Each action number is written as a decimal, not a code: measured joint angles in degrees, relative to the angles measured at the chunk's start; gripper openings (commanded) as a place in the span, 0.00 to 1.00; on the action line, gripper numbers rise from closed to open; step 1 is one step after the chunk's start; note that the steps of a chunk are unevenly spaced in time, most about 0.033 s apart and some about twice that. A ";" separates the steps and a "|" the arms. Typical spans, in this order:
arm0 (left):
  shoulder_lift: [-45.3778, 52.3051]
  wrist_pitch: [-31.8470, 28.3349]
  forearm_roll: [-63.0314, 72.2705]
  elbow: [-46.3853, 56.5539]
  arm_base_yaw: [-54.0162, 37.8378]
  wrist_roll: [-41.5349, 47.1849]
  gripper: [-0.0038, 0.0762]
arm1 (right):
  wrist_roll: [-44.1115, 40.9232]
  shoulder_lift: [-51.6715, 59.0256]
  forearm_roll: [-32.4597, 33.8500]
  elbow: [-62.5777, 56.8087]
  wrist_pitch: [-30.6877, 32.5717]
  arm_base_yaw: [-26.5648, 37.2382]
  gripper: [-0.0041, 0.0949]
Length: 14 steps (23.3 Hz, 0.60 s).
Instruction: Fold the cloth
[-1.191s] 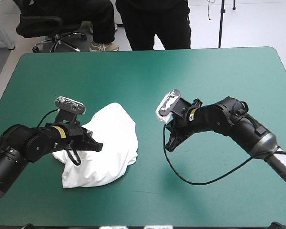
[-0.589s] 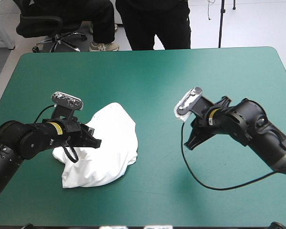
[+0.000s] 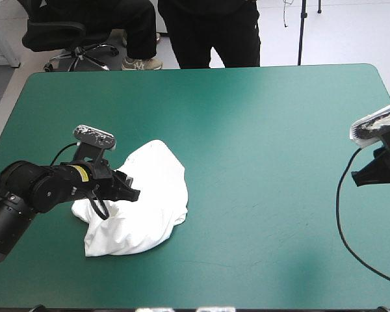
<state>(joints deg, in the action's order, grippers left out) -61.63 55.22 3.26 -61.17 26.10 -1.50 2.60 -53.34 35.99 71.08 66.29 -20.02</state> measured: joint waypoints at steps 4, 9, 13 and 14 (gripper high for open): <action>-2.33 0.12 -0.06 -0.05 0.00 -0.59 0.48 | -0.57 -0.01 0.15 0.00 0.00 1.94 0.42; -8.27 0.06 -1.53 -0.05 0.00 -2.01 0.48 | -2.60 -0.01 -0.16 0.00 0.60 2.32 0.42; -16.73 -0.84 -3.26 -0.05 0.00 -2.33 0.49 | -4.92 -0.12 -4.87 0.00 0.88 2.42 0.42; -19.05 -1.12 -3.62 -0.05 0.00 -2.80 0.52 | -5.98 -0.19 -5.90 0.00 0.87 2.42 0.42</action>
<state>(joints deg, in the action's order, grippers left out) -80.68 54.10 -0.35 -61.23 26.10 -4.30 -3.38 -53.53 30.09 71.08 67.16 -17.59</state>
